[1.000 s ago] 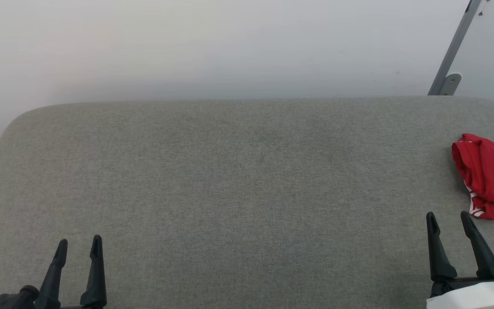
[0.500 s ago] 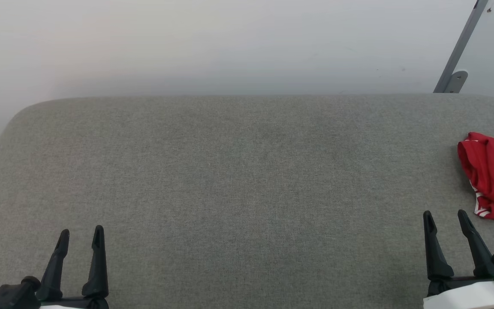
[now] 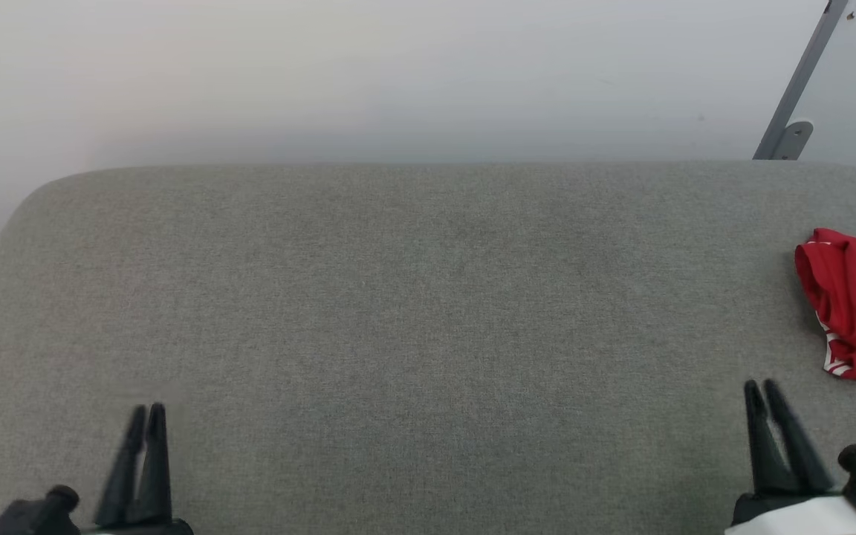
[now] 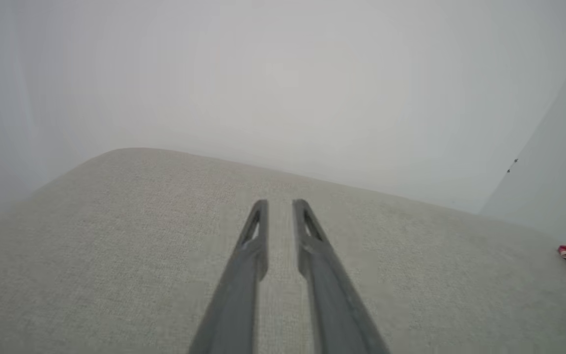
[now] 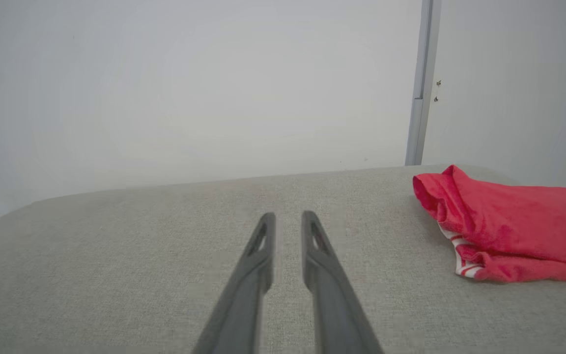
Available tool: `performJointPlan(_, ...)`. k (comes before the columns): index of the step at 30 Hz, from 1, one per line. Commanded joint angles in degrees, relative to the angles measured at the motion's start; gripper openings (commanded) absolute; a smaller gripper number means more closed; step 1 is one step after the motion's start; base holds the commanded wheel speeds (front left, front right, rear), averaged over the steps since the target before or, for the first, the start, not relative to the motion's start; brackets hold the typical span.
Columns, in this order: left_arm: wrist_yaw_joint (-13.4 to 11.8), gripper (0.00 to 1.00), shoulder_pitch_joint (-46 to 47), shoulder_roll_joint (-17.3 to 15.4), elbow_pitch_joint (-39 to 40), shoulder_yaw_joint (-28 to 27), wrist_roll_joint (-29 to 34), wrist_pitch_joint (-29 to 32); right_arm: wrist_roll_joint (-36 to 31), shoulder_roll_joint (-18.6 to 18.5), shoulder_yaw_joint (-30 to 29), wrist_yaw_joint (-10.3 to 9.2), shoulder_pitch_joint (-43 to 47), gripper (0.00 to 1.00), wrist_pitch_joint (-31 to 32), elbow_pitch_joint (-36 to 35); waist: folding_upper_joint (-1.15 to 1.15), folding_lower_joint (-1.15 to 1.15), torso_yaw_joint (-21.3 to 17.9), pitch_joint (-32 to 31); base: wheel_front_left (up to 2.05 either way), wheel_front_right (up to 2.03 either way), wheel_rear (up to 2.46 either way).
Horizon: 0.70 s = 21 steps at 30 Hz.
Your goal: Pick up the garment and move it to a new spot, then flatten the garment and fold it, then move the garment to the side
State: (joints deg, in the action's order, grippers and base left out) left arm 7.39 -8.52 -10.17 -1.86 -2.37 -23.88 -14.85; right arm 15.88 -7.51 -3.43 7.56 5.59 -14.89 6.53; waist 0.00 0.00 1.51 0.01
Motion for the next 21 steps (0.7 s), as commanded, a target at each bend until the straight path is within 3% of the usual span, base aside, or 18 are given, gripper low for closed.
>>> performJointPlan(1, 0.0, 0.0, -0.2, 0.3, -0.6, 0.1, -0.1, 0.0, 0.1, 0.2, 0.1, 0.0, 0.1, 0.0, 0.0, 0.5, 0.0, 0.0, 0.0, 0.0, 0.0, 0.0, 0.0)
performJointPlan(21, 0.0, 0.0, 3.5, 1.7, -3.7, -0.4, -17.0, 4.8, 18.6, 1.2, -0.6, -0.02, -2.8, 0.0, 5.1, 2.3, 0.0, 0.0, -0.2, 0.0, 0.0, 0.0, 0.0)
